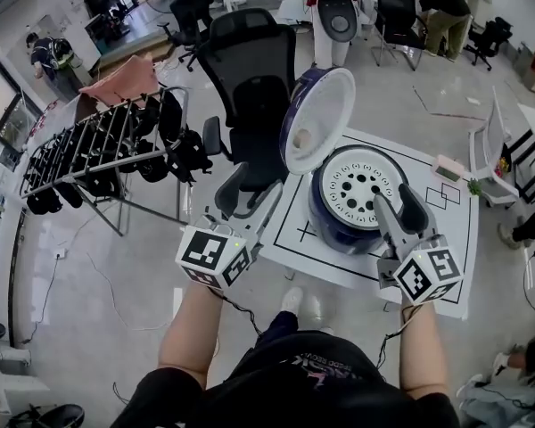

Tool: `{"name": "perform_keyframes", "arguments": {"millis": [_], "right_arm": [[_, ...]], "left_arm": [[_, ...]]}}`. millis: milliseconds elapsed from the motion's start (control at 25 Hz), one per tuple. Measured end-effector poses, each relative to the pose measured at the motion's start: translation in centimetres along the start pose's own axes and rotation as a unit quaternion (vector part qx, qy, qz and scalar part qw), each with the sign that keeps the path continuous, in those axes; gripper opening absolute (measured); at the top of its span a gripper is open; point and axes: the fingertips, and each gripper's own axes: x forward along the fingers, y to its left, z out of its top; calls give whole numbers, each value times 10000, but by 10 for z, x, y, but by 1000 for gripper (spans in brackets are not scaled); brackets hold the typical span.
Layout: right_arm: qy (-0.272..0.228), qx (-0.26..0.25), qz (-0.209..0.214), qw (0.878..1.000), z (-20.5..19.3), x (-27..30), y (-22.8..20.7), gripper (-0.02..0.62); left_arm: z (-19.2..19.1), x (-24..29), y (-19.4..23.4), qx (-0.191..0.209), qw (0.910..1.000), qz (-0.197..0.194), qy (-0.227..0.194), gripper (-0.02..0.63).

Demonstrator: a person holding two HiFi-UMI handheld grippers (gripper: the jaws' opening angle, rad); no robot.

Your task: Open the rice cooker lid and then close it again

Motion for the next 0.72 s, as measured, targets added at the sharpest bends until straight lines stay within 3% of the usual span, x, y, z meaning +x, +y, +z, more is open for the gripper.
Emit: {"name": "perform_keyframes", "arguments": {"millis": [160,720], "right_arm": [[23,-9,-70,10000,0,15,-3,241],[-9,18,-440,9990,-3,59,-22,241]], "left_arm": [[-2,12,22,-56,9999,96,0,236],[-14,70,76,-24,9999,-58,129,236]]}}
